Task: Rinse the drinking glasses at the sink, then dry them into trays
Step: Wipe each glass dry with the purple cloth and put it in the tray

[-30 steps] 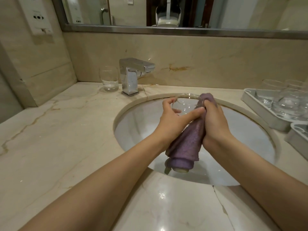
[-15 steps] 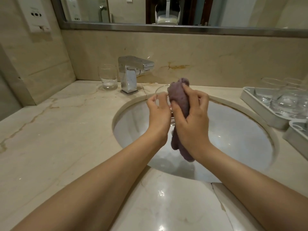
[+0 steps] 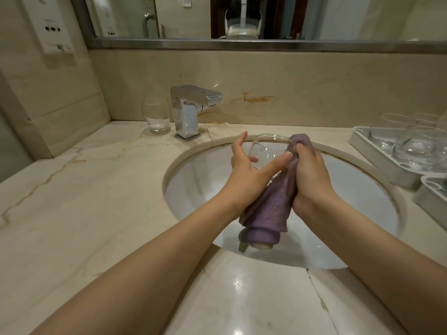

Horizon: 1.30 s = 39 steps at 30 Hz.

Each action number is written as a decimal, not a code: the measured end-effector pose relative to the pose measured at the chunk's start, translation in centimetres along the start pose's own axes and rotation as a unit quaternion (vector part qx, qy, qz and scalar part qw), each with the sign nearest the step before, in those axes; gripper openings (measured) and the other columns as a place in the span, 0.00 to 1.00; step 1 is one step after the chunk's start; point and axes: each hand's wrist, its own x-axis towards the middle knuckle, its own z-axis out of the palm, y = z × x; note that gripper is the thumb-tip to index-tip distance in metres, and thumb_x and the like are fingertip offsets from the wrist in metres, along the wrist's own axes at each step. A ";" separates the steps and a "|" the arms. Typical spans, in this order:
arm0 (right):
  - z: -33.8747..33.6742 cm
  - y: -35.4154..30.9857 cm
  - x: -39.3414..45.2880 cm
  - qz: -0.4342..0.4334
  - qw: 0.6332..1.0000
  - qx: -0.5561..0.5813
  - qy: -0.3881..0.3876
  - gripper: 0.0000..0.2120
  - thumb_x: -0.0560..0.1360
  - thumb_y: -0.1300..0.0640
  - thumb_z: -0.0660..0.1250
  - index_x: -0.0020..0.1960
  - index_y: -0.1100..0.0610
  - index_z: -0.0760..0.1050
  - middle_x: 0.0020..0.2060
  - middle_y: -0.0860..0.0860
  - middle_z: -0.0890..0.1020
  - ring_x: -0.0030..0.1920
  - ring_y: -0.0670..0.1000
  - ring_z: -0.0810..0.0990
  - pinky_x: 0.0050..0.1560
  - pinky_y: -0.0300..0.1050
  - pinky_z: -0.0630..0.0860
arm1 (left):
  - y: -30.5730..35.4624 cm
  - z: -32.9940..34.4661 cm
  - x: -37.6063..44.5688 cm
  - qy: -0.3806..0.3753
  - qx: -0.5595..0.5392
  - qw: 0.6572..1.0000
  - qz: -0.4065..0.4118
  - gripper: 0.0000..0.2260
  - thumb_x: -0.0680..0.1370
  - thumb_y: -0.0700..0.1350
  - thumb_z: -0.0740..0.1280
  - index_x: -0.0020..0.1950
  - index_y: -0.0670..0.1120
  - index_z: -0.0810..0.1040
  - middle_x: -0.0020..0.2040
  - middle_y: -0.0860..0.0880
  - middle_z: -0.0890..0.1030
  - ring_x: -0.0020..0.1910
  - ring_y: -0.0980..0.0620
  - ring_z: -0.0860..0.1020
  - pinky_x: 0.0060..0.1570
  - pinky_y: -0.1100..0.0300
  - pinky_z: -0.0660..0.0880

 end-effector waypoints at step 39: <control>1.2 2.6 -3.3 -0.364 0.886 -0.282 -0.063 0.28 0.75 0.46 0.60 0.73 0.52 0.63 0.60 0.47 0.63 0.61 0.46 0.71 0.63 0.40 0.70 | -0.2 -0.7 1.2 0.088 -0.124 0.987 -0.046 0.26 0.78 0.62 0.57 0.67 0.44 0.66 0.60 0.43 0.77 0.56 0.48 0.78 0.55 0.50 0.77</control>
